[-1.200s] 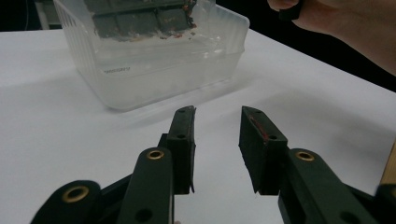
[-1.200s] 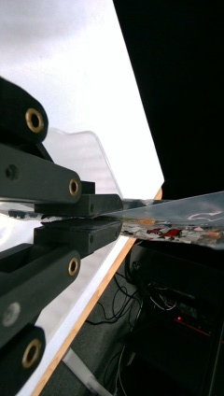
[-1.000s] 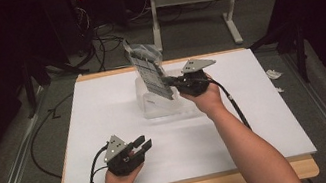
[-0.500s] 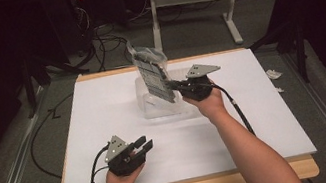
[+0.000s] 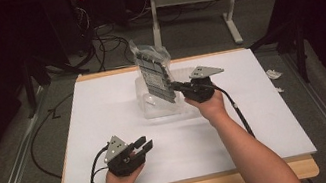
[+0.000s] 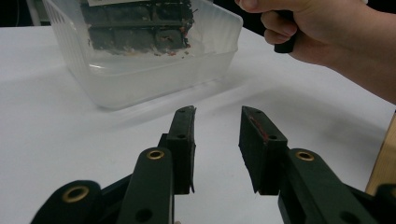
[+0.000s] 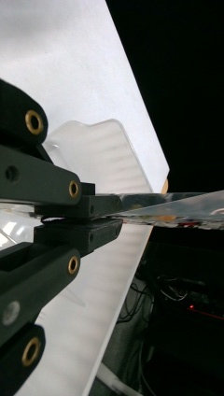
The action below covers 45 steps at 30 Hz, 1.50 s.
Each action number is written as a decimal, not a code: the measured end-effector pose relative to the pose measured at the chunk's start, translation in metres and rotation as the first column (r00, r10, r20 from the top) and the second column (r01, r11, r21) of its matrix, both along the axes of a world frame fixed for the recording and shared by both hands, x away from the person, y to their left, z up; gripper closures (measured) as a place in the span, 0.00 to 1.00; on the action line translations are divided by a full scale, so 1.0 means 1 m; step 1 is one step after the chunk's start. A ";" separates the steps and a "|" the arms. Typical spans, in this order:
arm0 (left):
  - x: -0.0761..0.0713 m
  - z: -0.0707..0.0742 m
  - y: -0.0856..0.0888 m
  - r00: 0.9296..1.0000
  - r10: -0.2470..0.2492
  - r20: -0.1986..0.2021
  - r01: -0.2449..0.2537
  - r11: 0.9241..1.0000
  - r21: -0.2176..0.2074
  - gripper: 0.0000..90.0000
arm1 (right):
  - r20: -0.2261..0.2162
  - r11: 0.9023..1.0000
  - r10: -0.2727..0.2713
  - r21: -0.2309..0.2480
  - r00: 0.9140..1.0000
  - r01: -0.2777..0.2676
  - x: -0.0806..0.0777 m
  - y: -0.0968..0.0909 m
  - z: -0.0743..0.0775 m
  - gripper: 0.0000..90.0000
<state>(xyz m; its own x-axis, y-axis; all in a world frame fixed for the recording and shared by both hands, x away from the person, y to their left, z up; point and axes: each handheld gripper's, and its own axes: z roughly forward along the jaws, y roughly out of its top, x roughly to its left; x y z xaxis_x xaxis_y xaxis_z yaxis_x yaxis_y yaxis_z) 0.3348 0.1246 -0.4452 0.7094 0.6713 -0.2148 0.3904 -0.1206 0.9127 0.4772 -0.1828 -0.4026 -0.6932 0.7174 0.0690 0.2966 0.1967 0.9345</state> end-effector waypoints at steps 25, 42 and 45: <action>0.001 0.000 0.001 1.000 -0.007 -0.005 0.007 1.000 -0.001 0.73 | -0.034 0.997 -0.068 -0.024 0.997 0.067 0.001 0.024 0.005 0.31; 0.002 0.001 0.003 0.999 0.035 0.021 -0.036 0.998 0.042 0.57 | -0.047 0.994 -0.102 -0.050 0.994 0.100 -0.025 0.004 0.024 0.14; 0.003 0.001 0.004 0.998 0.054 0.035 -0.056 0.996 0.066 0.53 | -0.040 0.993 -0.108 -0.046 0.993 0.106 -0.031 -0.004 0.027 0.12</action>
